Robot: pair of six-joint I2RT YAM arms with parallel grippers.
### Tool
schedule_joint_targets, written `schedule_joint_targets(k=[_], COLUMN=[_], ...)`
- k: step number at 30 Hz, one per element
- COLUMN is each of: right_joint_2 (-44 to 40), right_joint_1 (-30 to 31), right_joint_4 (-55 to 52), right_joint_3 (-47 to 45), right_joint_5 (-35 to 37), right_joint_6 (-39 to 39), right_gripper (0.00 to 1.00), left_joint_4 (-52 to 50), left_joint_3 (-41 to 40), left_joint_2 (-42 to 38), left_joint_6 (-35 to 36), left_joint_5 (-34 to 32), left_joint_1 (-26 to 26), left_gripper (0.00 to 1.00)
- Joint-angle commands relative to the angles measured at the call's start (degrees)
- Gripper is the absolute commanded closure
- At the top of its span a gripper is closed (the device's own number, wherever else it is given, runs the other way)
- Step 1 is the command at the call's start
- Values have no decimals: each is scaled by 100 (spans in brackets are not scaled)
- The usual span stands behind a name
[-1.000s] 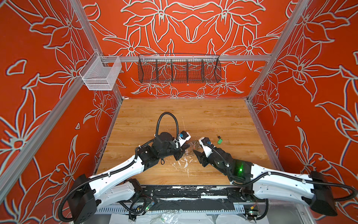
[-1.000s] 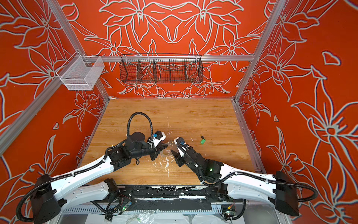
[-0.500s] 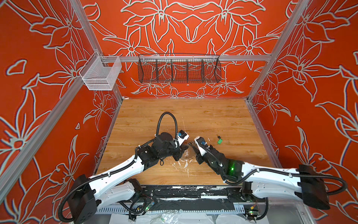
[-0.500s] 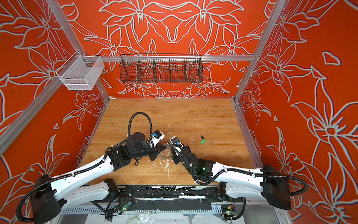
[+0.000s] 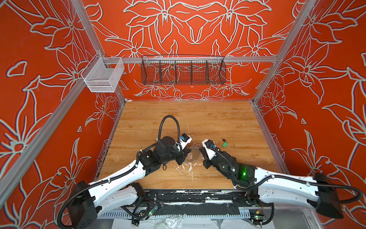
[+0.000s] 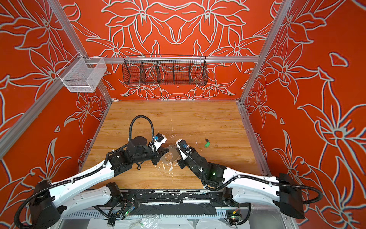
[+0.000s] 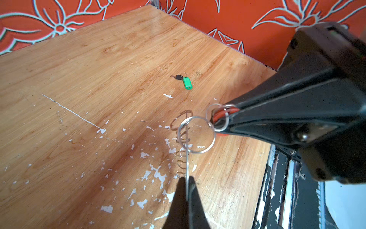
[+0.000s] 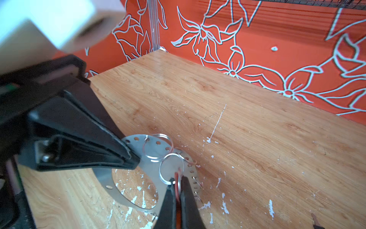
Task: Attach keys to a key ring
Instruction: Insert the key into the keyring.
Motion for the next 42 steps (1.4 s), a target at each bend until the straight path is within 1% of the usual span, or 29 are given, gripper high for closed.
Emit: schedule_joint_targets(k=[1, 2, 5, 7, 8, 10, 11, 13, 14, 18, 21, 24, 27, 29, 32, 37, 42], right_joint_2=[-191, -217, -186, -136, -118, -54, -31, 23, 35, 53, 28, -14, -76, -122, -215, -334, -394], right_joint_1=[17, 20, 15, 23, 23, 22, 22, 23, 30, 30, 26, 29, 32, 24, 31, 30, 31], right_joint_4=[-612, -705, -1051, -1205, -1252, -1379, -1425, -1540, -1600, -1628, -1532, -1366, -1371, -1367, -1325, -1182, -1138], right_joint_3=[255, 314, 508, 645, 699, 839, 898, 1024, 1071, 1141, 1099, 1002, 989, 980, 933, 794, 714], right_joint_5=[-197, -239, -291, -399, -429, -507, -535, -585, -590, -758, -1061, -1340, -1432, -1485, -1582, -1717, -1726], right_joint_6=[276, 303, 355, 297, 277, 259, 271, 268, 281, 258, 88, -112, -231, -268, -294, -319, -309], right_gripper=[100, 100, 100, 100, 100, 100, 100, 100, 100, 100, 100, 100, 100, 100, 100, 100, 100], left_joint_4=[257, 278, 386, 442, 460, 497, 506, 530, 533, 708, 871, 846, 780, 716, 647, 1005, 1339], left_joint_3=[-91, -109, -168, -207, -218, -249, -251, -252, -259, -409, -546, -568, -593, -607, -612, -808, -960], left_joint_2=[-89, -78, -5, 17, 3, -33, -70, -89, -283, -621, -819, -899, -1015, -1087, -1132, -1094, -1010], left_joint_6=[127, 165, 249, 261, 267, 295, 319, 404, 440, 696, 832, 941, 942, 944, 971, 954, 793], left_joint_5=[-194, -191, -112, -107, -108, -52, -6, 115, 184, 462, 550, 288, -134, -192, 119, 929, 1090], left_joint_1=[-7, -8, -7, -7, -8, -7, -9, -27, -29, -121, -130, -122, -119, -76, -34, -34, -34], left_gripper=[100, 100, 75, 56, 50, 41, 39, 38, 38, 38, 43, 47, 48, 48, 48, 48, 51])
